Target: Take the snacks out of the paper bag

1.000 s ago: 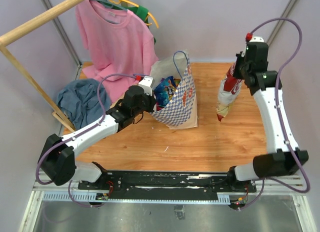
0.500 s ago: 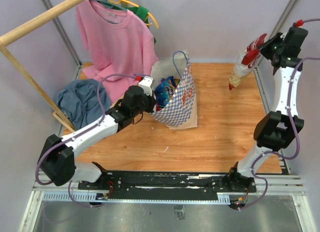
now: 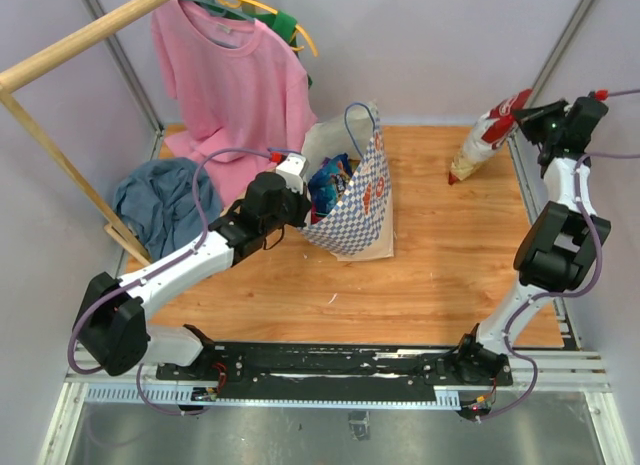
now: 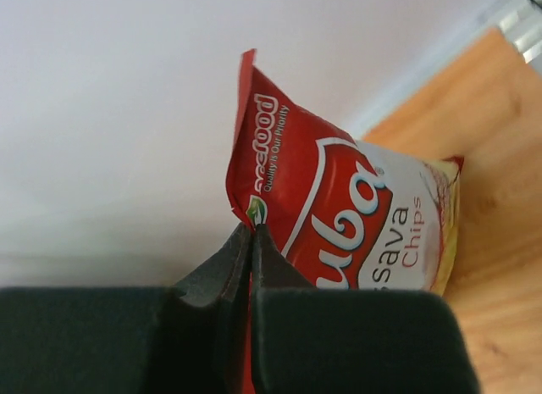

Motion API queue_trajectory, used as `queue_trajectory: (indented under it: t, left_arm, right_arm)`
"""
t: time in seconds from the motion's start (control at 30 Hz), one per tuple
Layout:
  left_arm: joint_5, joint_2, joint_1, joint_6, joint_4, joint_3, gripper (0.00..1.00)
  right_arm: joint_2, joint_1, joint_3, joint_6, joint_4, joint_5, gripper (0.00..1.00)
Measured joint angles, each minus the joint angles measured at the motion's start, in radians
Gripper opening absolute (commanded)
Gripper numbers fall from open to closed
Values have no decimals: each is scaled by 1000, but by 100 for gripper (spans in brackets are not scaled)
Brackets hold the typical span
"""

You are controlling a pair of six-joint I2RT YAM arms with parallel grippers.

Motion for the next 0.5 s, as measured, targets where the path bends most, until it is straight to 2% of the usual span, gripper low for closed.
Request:
queue_trajectory:
  t: [0.1, 0.33, 0.5]
  left_arm:
    - [6, 0, 0, 0, 0, 0, 0]
    - [18, -1, 0, -5, 0, 0, 0]
    - [25, -3, 0, -12, 0, 0, 0]
  right_arm:
    - [8, -8, -71, 35, -8, -14, 1]
    - [-38, -5, 9, 19, -76, -14, 1]
    - [-136, 32, -4, -61, -187, 73, 1]
